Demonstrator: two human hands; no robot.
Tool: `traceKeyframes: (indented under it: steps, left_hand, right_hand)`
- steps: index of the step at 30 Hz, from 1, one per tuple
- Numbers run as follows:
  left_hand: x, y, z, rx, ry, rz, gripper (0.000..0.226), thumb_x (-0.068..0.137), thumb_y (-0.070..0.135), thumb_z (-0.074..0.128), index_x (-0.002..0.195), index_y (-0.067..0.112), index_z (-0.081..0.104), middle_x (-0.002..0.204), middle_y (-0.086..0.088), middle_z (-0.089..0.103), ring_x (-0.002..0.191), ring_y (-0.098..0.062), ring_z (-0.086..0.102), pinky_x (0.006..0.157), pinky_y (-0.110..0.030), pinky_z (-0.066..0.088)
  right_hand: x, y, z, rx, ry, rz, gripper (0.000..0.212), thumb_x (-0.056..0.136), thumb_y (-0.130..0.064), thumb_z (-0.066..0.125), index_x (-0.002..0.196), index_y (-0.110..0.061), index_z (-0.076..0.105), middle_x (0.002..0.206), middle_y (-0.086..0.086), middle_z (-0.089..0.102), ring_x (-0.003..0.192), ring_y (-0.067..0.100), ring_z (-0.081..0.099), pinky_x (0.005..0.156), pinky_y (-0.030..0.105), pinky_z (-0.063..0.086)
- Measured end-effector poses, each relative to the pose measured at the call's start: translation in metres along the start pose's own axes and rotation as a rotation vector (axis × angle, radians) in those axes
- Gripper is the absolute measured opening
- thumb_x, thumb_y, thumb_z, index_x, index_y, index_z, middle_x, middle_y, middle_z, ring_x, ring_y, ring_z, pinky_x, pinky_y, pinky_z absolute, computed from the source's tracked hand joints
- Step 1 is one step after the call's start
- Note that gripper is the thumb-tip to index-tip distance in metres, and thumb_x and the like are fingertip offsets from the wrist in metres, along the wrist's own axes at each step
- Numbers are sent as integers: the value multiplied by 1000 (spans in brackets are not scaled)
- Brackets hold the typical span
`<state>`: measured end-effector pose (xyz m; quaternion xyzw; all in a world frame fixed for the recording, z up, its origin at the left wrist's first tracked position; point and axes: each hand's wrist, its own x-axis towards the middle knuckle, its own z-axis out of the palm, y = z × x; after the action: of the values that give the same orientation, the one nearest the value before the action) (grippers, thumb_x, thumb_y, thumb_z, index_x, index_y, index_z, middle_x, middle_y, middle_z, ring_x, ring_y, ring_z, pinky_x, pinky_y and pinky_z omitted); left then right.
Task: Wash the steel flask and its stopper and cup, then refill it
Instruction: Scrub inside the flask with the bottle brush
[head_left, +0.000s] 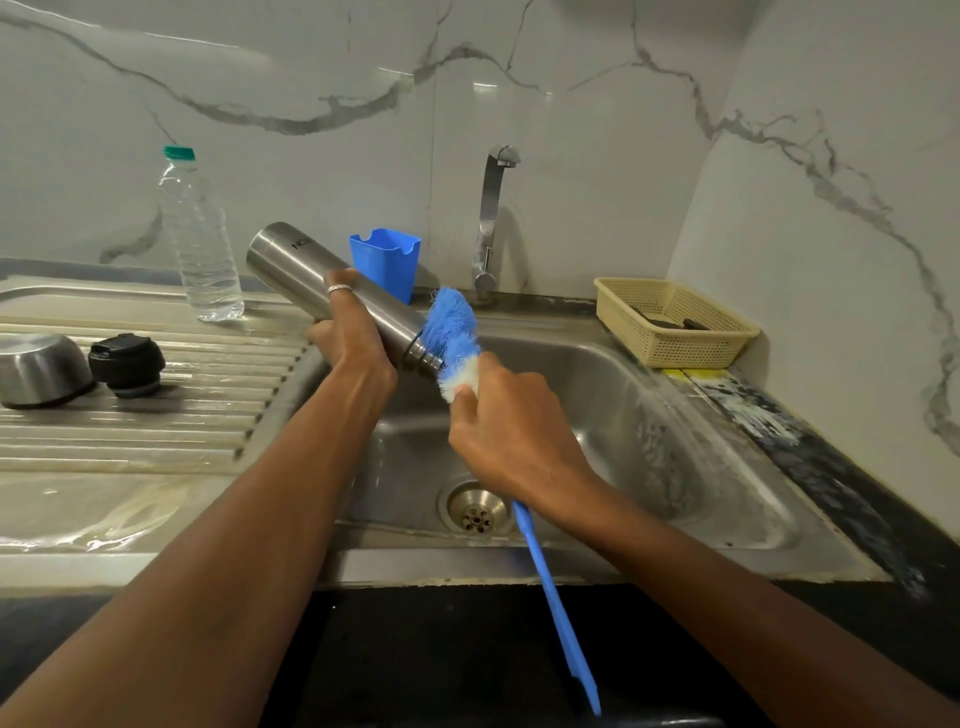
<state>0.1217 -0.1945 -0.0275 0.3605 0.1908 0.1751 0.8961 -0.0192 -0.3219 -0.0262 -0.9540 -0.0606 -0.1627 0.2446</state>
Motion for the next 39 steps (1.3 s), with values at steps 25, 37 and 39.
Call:
traceKeyframes:
  steps: [25,37,39]
  left_hand:
    - [21,-1,-6,-63,-136,-120,60,80,58,69,117,11,64,101,-13,78,84,-33,77,78,-54,62]
    - [23,-2,-6,-120,-446,-223,78,80,64,73,137,12,60,131,-18,68,116,-39,68,99,-61,52]
    - [23,-2,-5,-89,-427,-214,71,85,59,72,135,10,59,128,-19,69,114,-39,69,95,-61,54]
  right_hand:
    - [0,-1,-7,31,28,-100,19,101,-29,44,110,-13,51,81,4,61,74,24,60,52,28,32]
    - [12,12,-20,-2,31,-114,20,102,-30,47,110,-13,53,84,5,63,75,25,58,62,32,36]
    - [15,20,-20,20,6,-76,22,102,-30,49,112,-12,57,84,4,64,70,21,61,61,36,48]
